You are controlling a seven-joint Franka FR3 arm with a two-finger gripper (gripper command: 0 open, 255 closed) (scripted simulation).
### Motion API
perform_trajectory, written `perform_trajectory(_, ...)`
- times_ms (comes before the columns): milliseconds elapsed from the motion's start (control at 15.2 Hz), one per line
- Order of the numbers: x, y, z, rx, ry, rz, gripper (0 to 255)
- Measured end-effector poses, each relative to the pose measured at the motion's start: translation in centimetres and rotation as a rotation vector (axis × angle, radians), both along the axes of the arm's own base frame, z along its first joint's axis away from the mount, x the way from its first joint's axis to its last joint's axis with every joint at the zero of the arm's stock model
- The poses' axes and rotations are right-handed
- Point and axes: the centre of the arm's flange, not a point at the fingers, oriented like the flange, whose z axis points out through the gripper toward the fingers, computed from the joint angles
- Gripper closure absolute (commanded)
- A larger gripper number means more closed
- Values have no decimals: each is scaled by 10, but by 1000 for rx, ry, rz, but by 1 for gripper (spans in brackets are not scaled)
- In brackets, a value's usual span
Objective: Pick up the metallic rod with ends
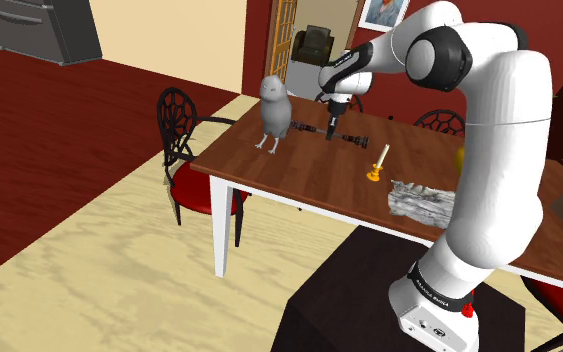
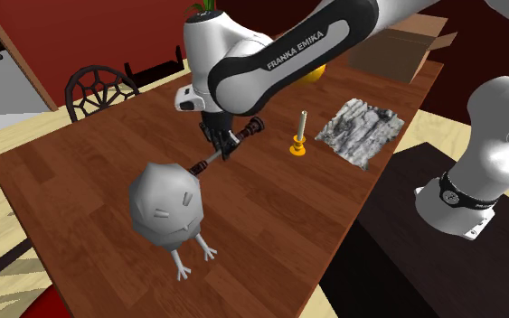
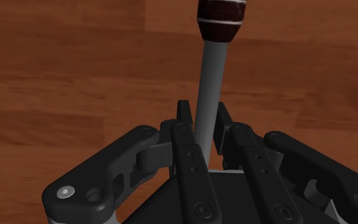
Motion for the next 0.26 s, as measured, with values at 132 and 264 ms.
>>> perform_trajectory(132, 0, 1, 10, 0, 0, 0, 255)
perform_trajectory(264, 0, 1, 18, 0, 0, 0, 255)
